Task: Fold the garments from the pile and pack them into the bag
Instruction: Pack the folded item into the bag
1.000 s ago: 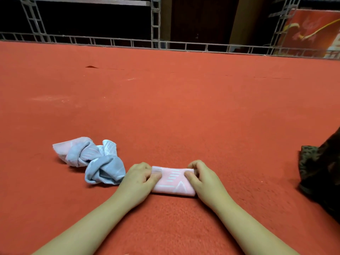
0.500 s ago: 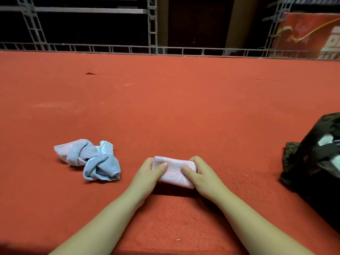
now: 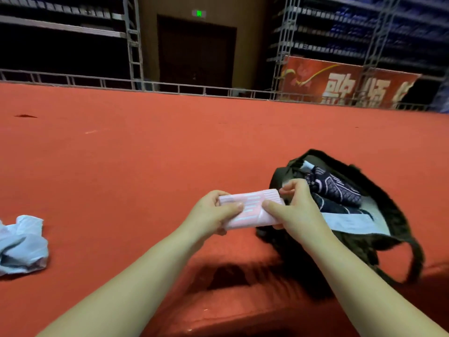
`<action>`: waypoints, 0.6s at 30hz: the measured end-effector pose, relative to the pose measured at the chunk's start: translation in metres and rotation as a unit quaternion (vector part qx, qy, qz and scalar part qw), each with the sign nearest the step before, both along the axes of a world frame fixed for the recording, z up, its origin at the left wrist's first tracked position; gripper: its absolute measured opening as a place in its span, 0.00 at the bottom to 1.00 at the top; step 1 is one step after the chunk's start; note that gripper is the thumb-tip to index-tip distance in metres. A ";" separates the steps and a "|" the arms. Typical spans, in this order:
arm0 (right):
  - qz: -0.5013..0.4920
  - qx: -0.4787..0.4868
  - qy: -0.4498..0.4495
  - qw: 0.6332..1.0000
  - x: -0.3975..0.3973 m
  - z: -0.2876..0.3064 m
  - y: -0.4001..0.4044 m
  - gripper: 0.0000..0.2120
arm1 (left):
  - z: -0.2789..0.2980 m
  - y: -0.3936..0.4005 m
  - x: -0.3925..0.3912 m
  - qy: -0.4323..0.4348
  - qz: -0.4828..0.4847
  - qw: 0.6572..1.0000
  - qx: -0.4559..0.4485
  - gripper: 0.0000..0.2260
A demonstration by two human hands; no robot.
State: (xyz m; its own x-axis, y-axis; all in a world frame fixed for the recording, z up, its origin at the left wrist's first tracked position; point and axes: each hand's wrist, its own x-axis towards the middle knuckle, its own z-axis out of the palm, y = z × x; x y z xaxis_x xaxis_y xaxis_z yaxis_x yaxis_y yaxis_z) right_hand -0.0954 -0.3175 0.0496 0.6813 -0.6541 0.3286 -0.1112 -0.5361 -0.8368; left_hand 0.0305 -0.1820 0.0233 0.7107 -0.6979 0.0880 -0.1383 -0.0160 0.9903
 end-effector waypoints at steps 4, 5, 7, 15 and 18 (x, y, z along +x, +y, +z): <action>-0.062 -0.016 0.000 0.998 -0.044 0.029 -0.047 0.19 | 0.025 -0.057 -0.030 0.047 -0.039 0.998 -0.030 0.10; -0.079 -0.012 -0.008 0.997 -0.055 0.035 -0.063 0.19 | 0.033 -0.072 -0.039 0.058 -0.053 0.996 -0.036 0.09; -0.118 0.006 -0.011 0.993 -0.072 0.042 -0.091 0.19 | 0.045 -0.101 -0.054 0.056 -0.078 0.995 -0.042 0.07; -0.151 -0.019 0.173 0.973 -0.104 0.023 -0.149 0.12 | 0.038 -0.166 -0.072 -0.184 -0.080 0.976 0.081 0.08; -0.153 -0.081 0.251 0.952 -0.098 0.010 -0.152 0.12 | 0.027 -0.169 -0.067 -0.246 -0.073 0.952 0.168 0.08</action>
